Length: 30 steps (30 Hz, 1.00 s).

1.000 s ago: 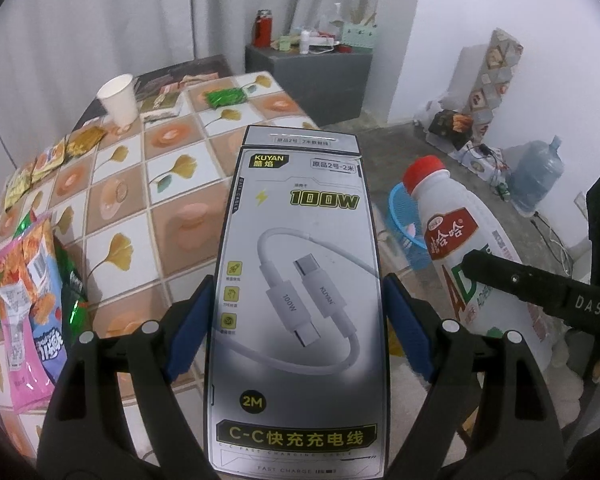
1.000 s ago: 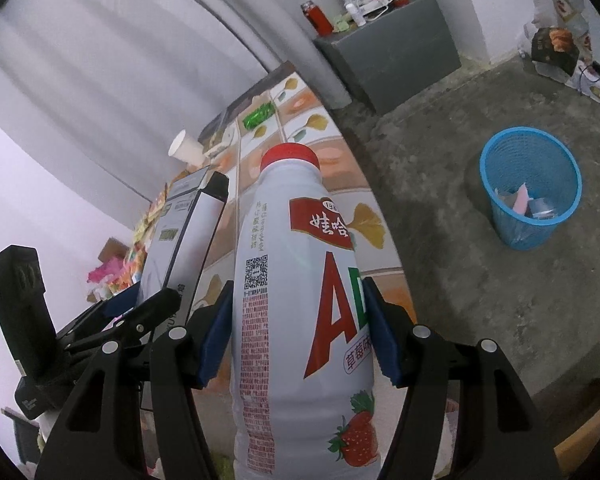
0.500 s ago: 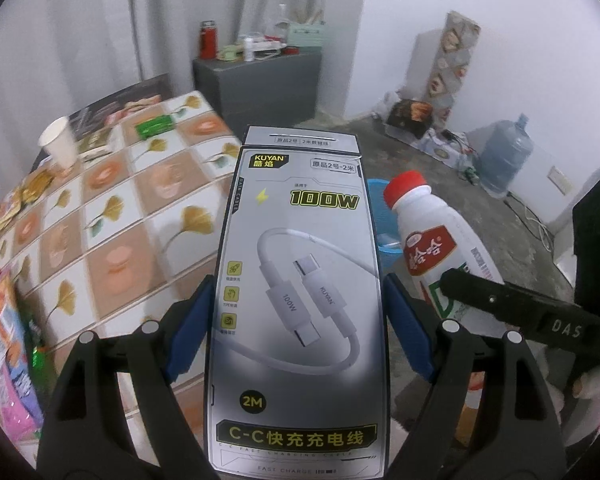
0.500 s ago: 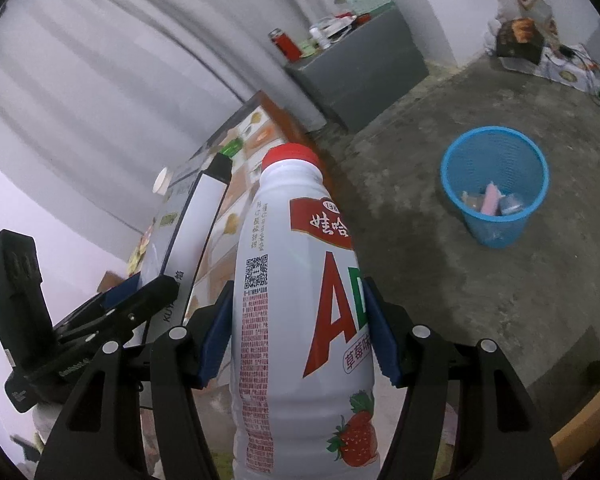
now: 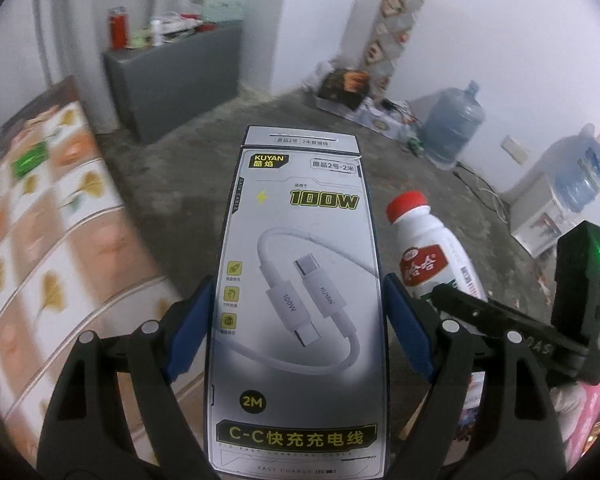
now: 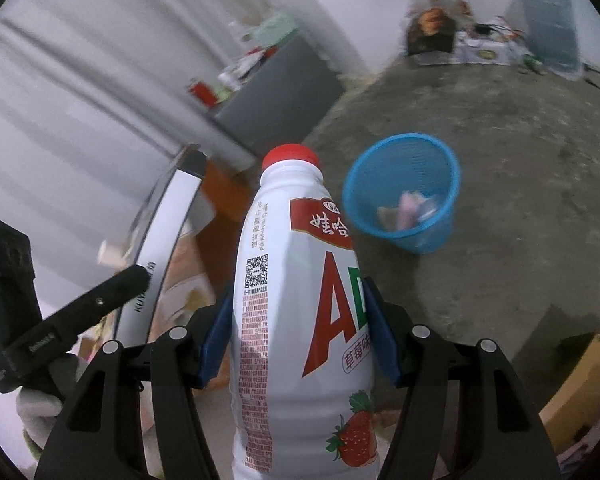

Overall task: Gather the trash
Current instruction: 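Carry the cable box and milk bottle to the blue wastebasket and release both, then move both tools back toward the table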

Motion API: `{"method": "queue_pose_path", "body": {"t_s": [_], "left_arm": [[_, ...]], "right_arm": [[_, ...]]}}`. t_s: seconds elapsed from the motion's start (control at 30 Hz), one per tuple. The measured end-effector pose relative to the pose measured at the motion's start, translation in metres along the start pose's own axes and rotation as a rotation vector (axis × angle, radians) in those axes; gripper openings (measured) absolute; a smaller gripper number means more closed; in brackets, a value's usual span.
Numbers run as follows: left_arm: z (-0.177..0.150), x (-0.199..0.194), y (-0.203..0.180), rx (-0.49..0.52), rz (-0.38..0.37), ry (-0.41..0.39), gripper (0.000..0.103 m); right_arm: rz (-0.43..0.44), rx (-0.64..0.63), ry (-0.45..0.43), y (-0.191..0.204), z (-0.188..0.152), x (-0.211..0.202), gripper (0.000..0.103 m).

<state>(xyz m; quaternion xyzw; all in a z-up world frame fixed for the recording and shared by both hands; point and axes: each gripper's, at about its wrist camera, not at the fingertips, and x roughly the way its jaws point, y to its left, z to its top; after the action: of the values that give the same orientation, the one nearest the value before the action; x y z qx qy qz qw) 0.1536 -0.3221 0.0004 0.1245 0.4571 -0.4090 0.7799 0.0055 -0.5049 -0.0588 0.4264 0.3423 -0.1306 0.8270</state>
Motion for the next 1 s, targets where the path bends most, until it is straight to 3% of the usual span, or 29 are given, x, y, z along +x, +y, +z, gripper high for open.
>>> {"method": "queue_pose_path", "body": {"t_s": [0.23, 0.4, 0.43, 0.5, 0.57, 0.63, 0.77, 1.0], "left_arm": [[0.052, 0.071, -0.016, 0.028, -0.06, 0.074, 0.078], [0.101, 0.125, -0.023, -0.013, -0.097, 0.12, 0.079], [0.111, 0.138, -0.023, -0.028, -0.099, 0.13, 0.079], [0.128, 0.164, -0.019, -0.074, -0.074, 0.131, 0.084], [0.14, 0.19, -0.012, -0.138, 0.016, 0.106, 0.084], [0.14, 0.201, -0.006, -0.182, 0.033, 0.101, 0.084], [0.12, 0.204, 0.004, -0.218, -0.026, 0.123, 0.084], [0.085, 0.151, 0.01, -0.173, -0.09, 0.076, 0.084]], "right_arm": [[-0.01, 0.111, 0.03, -0.039, 0.041, 0.047, 0.06], [0.014, 0.22, 0.043, -0.066, 0.096, 0.093, 0.06], [0.024, 0.238, 0.035, -0.073, 0.109, 0.104, 0.065], [0.043, 0.296, 0.025, -0.092, 0.135, 0.129, 0.074], [0.025, 0.344, 0.033, -0.107, 0.142, 0.143, 0.074], [-0.026, 0.371, 0.036, -0.121, 0.135, 0.148, 0.074], [-0.017, 0.358, 0.026, -0.132, 0.104, 0.137, 0.074], [-0.045, 0.294, 0.0, -0.132, 0.037, 0.092, 0.074]]}}
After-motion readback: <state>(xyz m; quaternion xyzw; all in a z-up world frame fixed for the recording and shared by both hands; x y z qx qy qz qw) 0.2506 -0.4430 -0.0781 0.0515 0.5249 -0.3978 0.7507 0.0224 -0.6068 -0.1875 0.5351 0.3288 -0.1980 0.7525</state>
